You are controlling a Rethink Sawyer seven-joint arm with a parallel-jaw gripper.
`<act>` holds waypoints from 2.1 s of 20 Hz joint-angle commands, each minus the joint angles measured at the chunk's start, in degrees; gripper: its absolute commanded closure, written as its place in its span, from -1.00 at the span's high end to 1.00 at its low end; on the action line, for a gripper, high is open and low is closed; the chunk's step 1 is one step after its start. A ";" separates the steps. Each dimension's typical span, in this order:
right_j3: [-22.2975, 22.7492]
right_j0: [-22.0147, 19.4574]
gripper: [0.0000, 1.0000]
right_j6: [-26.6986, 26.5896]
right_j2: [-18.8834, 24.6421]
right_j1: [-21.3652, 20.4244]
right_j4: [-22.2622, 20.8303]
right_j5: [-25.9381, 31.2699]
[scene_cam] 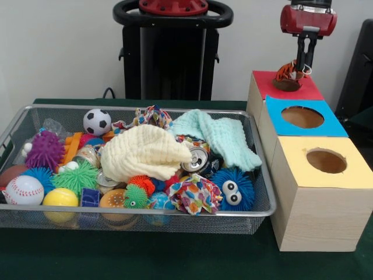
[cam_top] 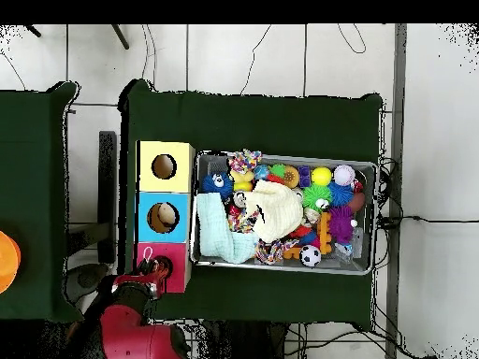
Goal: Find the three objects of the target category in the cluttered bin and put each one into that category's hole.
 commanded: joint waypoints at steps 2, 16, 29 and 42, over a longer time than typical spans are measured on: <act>-1.00 0.29 -1.00 11.25 -0.58 0.36 2.56 0.36; -1.14 -1.90 -1.00 9.27 -1.82 4.23 -1.97 -10.13; 0.37 -2.66 -1.00 12.36 0.35 12.88 -0.64 -21.24; 4.72 -4.43 -1.00 16.71 4.73 10.10 2.12 -15.52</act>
